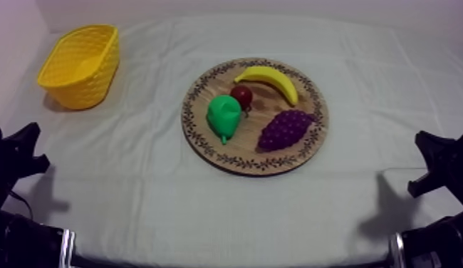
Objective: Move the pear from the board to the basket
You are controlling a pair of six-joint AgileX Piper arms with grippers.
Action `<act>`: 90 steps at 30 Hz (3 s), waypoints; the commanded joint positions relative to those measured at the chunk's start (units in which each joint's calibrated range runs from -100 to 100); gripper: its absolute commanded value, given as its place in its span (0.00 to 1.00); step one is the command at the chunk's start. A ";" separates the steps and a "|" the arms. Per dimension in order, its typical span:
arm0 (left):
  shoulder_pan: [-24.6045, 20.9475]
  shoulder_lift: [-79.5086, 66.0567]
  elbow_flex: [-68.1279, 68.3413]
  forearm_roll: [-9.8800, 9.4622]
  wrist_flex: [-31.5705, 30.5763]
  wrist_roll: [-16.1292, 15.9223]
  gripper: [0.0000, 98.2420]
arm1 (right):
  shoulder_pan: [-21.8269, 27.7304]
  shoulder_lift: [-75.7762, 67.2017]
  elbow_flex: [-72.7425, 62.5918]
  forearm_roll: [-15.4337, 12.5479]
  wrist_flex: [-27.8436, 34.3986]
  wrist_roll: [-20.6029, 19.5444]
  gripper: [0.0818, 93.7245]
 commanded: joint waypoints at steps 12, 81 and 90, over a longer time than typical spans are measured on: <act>-0.03 0.05 0.05 -0.11 0.16 0.10 0.00 | 0.03 -0.01 -0.01 0.00 0.00 0.02 0.00; 26.03 83.35 -79.40 -5.66 40.03 19.28 0.03 | 0.03 -0.01 -0.01 0.00 0.00 0.00 0.00; 29.42 93.06 -82.99 -5.84 39.49 23.73 0.12 | 0.03 -0.01 -0.01 0.00 0.00 0.00 0.00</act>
